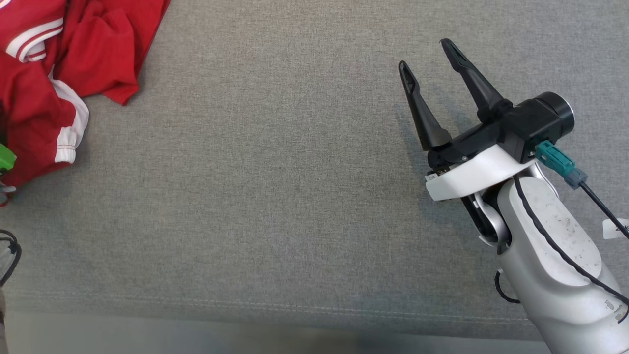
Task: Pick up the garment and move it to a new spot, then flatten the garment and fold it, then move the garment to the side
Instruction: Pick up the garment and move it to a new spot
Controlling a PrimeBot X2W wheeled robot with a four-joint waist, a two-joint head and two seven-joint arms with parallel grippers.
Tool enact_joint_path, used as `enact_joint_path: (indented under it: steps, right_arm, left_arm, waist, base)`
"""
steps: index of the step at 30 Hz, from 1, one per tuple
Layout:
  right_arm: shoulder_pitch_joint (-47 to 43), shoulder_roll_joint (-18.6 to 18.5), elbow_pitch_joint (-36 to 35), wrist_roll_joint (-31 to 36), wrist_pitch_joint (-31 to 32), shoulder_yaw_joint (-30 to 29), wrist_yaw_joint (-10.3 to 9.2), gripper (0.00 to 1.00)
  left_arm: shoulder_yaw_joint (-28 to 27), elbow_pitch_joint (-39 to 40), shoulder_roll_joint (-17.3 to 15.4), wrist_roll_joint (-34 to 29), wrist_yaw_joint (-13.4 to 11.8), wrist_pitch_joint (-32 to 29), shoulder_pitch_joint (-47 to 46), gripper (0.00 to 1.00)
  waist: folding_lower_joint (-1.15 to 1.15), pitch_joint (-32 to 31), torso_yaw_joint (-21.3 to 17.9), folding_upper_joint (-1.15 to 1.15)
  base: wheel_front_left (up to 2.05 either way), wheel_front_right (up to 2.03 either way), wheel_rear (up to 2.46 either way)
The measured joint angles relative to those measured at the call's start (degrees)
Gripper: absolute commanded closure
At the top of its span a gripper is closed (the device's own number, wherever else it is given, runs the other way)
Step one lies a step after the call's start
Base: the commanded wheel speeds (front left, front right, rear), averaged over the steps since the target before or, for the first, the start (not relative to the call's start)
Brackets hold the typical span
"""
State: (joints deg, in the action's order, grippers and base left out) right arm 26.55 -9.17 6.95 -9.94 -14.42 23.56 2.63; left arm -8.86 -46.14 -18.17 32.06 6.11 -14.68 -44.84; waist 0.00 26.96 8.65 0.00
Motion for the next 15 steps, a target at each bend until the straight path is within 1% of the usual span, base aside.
enact_joint_path:
  steps: [3, 5, 6, 13, 15]
  right_arm:
    - [0.1, 0.0, -0.1, 0.2, 0.0, 0.0, 0.01, 0.0]
    - [0.1, 0.0, 0.0, 0.3, 0.0, 0.0, 0.02, 0.0]
    - [0.1, 0.0, 0.0, 0.3, 0.0, 0.0, 0.02, 0.0]
    - [0.3, 0.0, 1.2, 0.3, 0.0, -0.2, 0.05, 0.0]
    - [0.3, 0.2, 1.3, 0.3, 0.0, -0.1, 0.37, 0.0]
  left_arm:
    - [0.7, -1.9, 0.3, 0.0, 0.0, -0.6, -0.1, 0.0]
    - [0.9, -3.2, 0.3, 0.0, 0.0, -0.9, -0.6, 0.62]
    - [0.9, -3.5, 0.3, 0.0, 0.0, -0.9, -0.9, 1.0]
    - [1.1, -5.1, 0.4, 0.0, 0.3, 0.2, -2.8, 1.0]
    - [1.2, -5.3, 0.2, 0.0, 0.5, 0.8, -3.0, 1.0]
  waist:
    - [0.0, 0.6, -0.1, 0.0]
    - [0.0, 0.9, 0.0, 0.0]
    - [0.0, 1.0, 0.0, 0.0]
    - [0.0, 0.4, 0.3, 0.0]
    - [0.0, 0.1, 0.3, 0.0]
  base:
    - [0.0, 0.0, 0.0]
    - [0.0, 0.0, 0.0]
    - [0.0, 0.0, 0.0]
    - [0.0, 0.0, 0.0]
    - [0.0, 0.0, 0.0]
